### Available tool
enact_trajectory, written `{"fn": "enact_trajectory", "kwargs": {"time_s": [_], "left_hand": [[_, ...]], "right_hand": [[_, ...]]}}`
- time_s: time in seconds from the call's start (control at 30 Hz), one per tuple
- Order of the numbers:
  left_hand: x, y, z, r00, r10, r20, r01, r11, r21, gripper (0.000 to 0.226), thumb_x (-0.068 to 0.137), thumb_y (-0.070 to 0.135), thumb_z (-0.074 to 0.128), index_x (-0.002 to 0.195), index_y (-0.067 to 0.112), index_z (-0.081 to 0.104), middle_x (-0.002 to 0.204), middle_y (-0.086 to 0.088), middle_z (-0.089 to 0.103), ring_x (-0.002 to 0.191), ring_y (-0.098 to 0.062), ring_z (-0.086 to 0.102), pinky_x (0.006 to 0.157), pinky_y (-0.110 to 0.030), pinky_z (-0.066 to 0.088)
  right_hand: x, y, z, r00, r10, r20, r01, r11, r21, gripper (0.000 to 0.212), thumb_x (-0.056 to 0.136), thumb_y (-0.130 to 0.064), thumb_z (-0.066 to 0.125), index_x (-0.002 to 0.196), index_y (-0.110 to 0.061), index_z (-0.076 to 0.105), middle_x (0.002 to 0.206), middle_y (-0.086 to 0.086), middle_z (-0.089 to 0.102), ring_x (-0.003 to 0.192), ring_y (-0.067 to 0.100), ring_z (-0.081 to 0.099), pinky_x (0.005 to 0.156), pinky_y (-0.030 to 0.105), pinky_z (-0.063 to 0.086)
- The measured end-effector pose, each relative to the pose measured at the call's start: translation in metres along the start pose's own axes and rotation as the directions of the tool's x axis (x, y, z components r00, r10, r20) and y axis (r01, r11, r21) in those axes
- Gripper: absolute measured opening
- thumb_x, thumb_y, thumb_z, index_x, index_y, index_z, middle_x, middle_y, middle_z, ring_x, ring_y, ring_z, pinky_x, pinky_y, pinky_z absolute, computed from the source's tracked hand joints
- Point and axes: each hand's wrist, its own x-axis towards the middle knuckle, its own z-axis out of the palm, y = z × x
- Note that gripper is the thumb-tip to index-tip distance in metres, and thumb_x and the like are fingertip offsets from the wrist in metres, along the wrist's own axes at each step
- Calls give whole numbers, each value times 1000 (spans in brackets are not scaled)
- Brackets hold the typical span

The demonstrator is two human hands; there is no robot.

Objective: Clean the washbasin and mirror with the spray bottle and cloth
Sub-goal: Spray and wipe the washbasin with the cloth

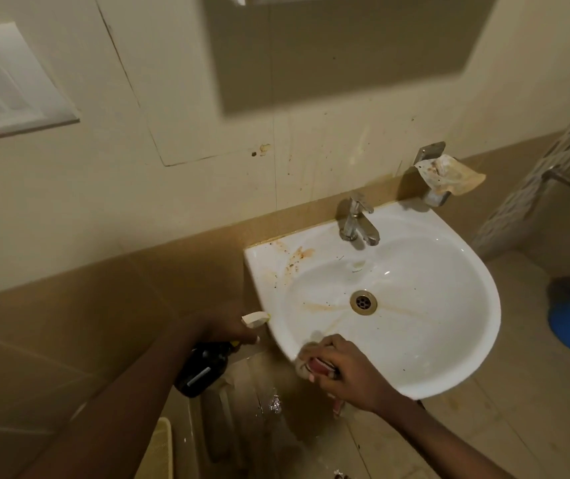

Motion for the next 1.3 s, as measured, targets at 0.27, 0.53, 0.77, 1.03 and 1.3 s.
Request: {"fn": "enact_trajectory", "kwargs": {"time_s": [0.27, 0.53, 0.77, 1.03, 1.3], "left_hand": [[18, -5, 24, 993, -64, 95, 76, 989, -124, 24, 81, 15, 74, 94, -2, 65, 81, -15, 64, 63, -16, 62, 53, -19, 49], [24, 21, 54, 987, 0, 158, 27, 985, -170, 56, 49, 31, 79, 87, -9, 66, 74, -22, 69, 71, -33, 62, 70, -39, 51], [11, 18, 54, 994, -41, 97, 49, 995, -86, 24, 76, 17, 75, 93, 3, 65, 81, -13, 67, 65, -21, 63, 59, -20, 52], [0, 22, 39, 990, -116, 85, 122, 991, -61, 16, 86, 23, 70, 84, 16, 55, 81, -3, 60, 73, -16, 58, 65, -20, 47], [6, 20, 20, 996, -30, 85, 32, 999, -18, 12, 89, 18, 66, 89, 14, 55, 80, 1, 56, 73, -12, 56, 59, -12, 45]], "right_hand": [[23, -4, 1, 999, -9, 42, 6, 997, 72, 29, 86, -37, 65, 114, -30, 64, 101, -14, 57, 102, 3, 46, 83, 17, 39], [-70, 84, -109, 980, 89, 180, -35, 957, -287, 35, 85, -55, 59, 112, -33, 66, 98, -10, 61, 92, 4, 53, 82, 34, 46], [-35, 57, -71, 961, 87, 263, -62, 993, -102, 37, 88, -44, 62, 121, -29, 63, 104, -11, 56, 98, 0, 48, 84, 20, 39], [-5, 26, -27, 973, 15, 231, -51, 987, 151, 35, 89, -41, 54, 123, -34, 59, 110, -14, 51, 111, 6, 45, 93, 28, 42], [32, 5, 8, 1000, -18, 7, 17, 997, 73, 43, 88, -51, 49, 122, -28, 60, 104, -9, 57, 101, 5, 42, 77, 22, 35]]}}
